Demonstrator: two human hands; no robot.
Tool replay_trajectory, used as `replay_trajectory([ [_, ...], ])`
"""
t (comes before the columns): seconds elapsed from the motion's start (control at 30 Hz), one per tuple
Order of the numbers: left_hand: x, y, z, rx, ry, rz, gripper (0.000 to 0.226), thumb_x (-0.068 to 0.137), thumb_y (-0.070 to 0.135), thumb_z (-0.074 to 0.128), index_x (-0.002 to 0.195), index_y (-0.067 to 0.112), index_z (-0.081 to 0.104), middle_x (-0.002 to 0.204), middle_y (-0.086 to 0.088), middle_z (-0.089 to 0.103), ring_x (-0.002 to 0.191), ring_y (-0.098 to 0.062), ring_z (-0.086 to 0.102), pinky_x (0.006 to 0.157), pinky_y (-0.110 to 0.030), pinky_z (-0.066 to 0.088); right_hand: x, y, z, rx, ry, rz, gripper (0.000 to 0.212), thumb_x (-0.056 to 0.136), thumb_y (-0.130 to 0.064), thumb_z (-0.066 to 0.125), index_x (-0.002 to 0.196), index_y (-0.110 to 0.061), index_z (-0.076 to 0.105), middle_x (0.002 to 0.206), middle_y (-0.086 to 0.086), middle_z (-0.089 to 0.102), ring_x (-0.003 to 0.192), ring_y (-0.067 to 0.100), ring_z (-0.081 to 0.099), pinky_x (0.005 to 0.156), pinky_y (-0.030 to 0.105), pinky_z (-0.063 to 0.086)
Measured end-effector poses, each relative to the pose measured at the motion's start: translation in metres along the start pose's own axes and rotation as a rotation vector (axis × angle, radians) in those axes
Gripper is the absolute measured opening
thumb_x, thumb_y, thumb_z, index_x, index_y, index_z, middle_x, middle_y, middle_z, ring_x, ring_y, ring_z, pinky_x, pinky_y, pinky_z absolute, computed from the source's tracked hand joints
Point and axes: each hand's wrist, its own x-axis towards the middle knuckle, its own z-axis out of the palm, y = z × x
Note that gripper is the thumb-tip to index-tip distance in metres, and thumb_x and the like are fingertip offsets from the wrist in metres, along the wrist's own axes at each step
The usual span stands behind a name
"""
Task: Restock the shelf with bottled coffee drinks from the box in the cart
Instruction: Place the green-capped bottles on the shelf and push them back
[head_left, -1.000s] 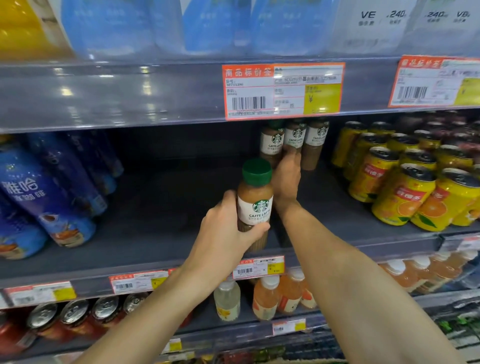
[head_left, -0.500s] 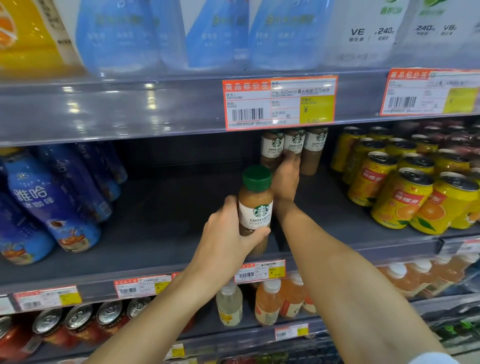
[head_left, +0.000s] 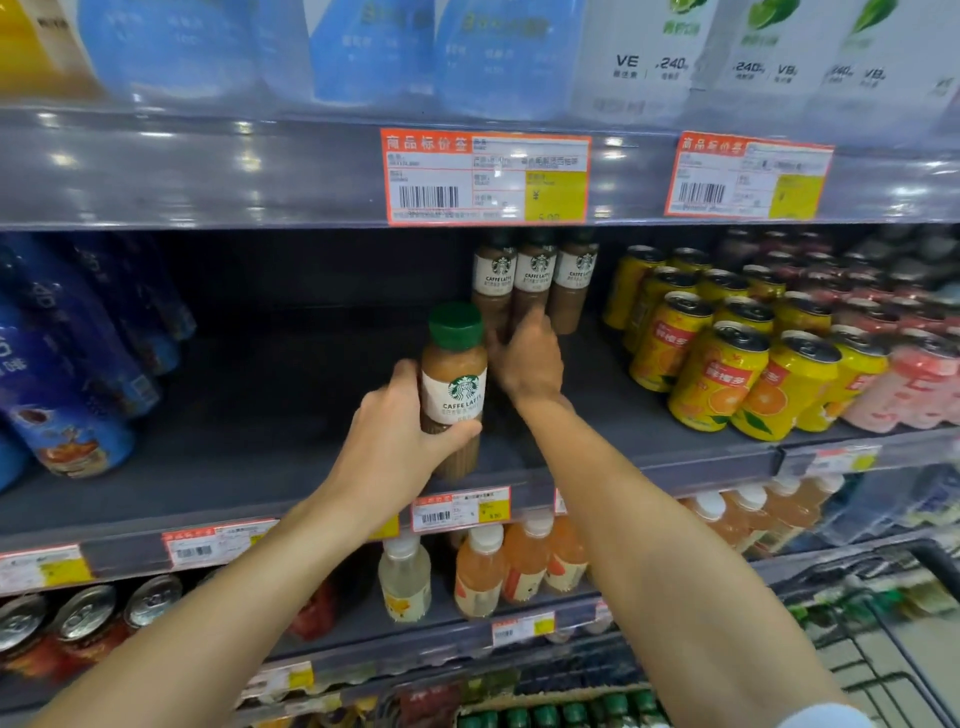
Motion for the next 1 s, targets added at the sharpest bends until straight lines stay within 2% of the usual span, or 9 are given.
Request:
replay_trajectory([
  [0.1,0.007,-0.001,0.002,0.001,0.014,-0.002,0.051,0.072,0.038,0.081,0.105,0.014,0.051,0.107,-0.001,0.069,0.1,-0.02,0.066,0.083,-0.042,0.055,-0.016,0.011,-0.021,-0.332,-0.206,-0.102,0.052,0.094,-0.046,0.054,0.129,-0.009,0.045,0.132,0.016,0.053,0.122,0.036,0.049,0.098,0.043,0.043],
  [0.27,0.022,0.001,0.007,0.016,0.028,0.004,0.053,0.073,0.034,0.081,0.109,0.009,0.051,0.11,-0.006,0.068,0.103,-0.023,0.064,0.085,-0.04,0.054,-0.047,0.021,-0.054,-0.417,-0.408,-0.153,0.061,0.099,-0.053,0.04,0.138,-0.007,0.044,0.143,0.016,0.046,0.131,0.033,0.042,0.1,0.036,0.036],
  [0.4,0.036,-0.001,0.009,0.014,0.006,-0.031,0.051,0.075,0.034,0.08,0.11,0.01,0.05,0.109,-0.006,0.066,0.101,-0.023,0.064,0.082,-0.035,0.053,-0.079,0.024,-0.067,-0.422,-0.52,-0.206,0.089,0.092,-0.072,0.028,0.153,-0.008,0.024,0.161,0.01,0.021,0.149,0.024,0.014,0.118,0.036,0.017],
  [0.47,0.045,-0.002,0.01,0.019,0.001,-0.056,0.051,0.075,0.033,0.08,0.111,0.011,0.049,0.111,-0.006,0.065,0.103,-0.023,0.063,0.082,-0.034,0.052,-0.093,0.029,-0.068,-0.456,-0.523,-0.25,0.097,0.087,-0.079,0.024,0.154,-0.009,0.02,0.163,0.008,0.016,0.151,0.021,0.009,0.12,0.037,0.013],
  [0.67,0.078,-0.001,0.014,0.036,0.045,-0.115,0.057,0.074,0.031,0.081,0.116,0.008,0.051,0.116,-0.01,0.065,0.109,-0.028,0.061,0.081,-0.031,0.049,-0.107,0.038,-0.065,-0.557,-0.462,-0.353,0.109,0.078,-0.086,0.016,0.154,-0.009,0.023,0.162,0.007,0.018,0.15,0.018,0.011,0.123,0.036,0.011],
  [0.83,0.113,-0.006,0.022,0.03,0.075,-0.115,0.057,0.074,0.029,0.08,0.118,0.006,0.052,0.118,-0.013,0.065,0.11,-0.03,0.062,0.089,-0.039,0.052,-0.109,0.041,-0.062,-0.573,-0.412,-0.371,0.118,0.071,-0.09,0.003,0.153,-0.009,0.026,0.162,0.007,0.02,0.15,0.017,0.013,0.122,0.034,0.012],
  [1.0,0.151,-0.014,0.029,0.059,0.112,-0.165,0.067,0.07,0.032,0.082,0.125,0.009,0.05,0.122,-0.012,0.062,0.112,-0.03,0.06,0.092,-0.042,0.052,-0.106,0.038,-0.061,-0.571,-0.421,-0.363,0.11,0.076,-0.087,0.013,0.153,-0.009,0.024,0.162,0.006,0.017,0.15,0.015,0.011,0.123,0.034,0.01],
])
